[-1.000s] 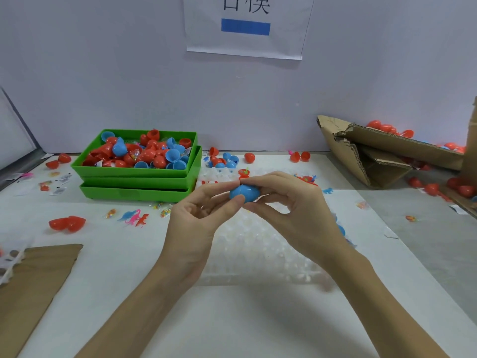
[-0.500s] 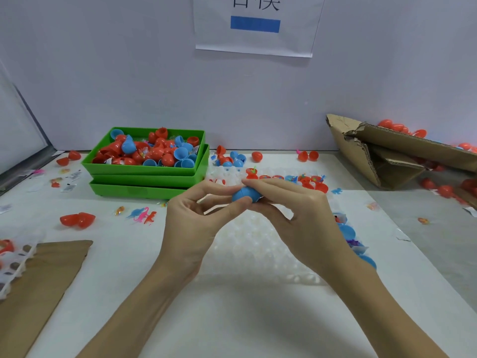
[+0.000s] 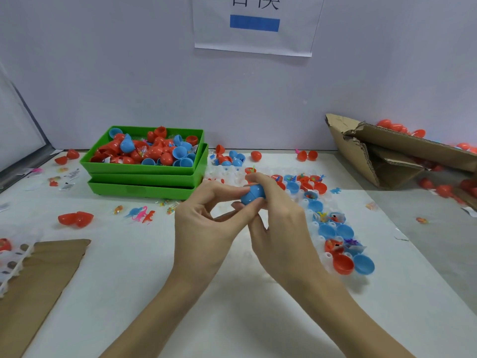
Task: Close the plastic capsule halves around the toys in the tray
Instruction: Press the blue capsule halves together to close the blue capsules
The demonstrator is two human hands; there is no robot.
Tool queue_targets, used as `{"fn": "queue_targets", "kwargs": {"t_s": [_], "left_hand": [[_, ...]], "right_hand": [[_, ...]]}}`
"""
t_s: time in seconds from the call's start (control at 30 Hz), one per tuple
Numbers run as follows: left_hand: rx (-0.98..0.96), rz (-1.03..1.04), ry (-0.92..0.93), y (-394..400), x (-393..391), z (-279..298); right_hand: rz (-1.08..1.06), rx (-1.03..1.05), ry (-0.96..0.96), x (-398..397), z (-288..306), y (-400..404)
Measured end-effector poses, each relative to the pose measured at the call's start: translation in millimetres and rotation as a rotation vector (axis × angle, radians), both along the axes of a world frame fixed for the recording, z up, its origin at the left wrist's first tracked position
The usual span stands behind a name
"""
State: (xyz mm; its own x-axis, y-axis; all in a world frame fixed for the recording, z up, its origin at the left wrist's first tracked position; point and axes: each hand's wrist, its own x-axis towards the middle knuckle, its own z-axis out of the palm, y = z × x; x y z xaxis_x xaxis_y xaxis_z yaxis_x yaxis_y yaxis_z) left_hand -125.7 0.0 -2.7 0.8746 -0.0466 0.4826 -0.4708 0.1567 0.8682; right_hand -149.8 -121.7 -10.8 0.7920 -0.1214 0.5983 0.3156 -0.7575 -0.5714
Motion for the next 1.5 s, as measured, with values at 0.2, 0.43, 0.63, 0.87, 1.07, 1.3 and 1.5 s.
{"fn": "queue_targets", "kwargs": {"t_s": [0.2, 0.43, 0.63, 0.87, 1.07, 1.3, 1.5], "left_hand": [[0.011, -0.097, 0.061, 1, 4, 0], [-0.032, -0.237, 0.258, 5, 13, -6], [-0.185, -0.269, 0.32, 4, 13, -9], [-0.483, -0.556, 0.58, 5, 13, 1], [-0.483, -0.725, 0.603, 10, 15, 0], [-0.451, -0.807, 0.556, 8, 13, 2], [-0.577, -0.625, 0.58, -2, 11, -5]], "right_hand": [[0.065, 0.03, 0.056, 3, 2, -8], [0.103, -0.058, 0.086, 8, -3, -15], [0.143, -0.065, 0.057, 9, -4, -16], [0.128, 0.008, -0.225, 8, 2, -13], [0.176, 0.062, -0.238, 5, 5, -11], [0.191, 0.096, -0.223, 4, 5, -9], [0.18, 0.101, -0.242, 8, 0, -10]]}}
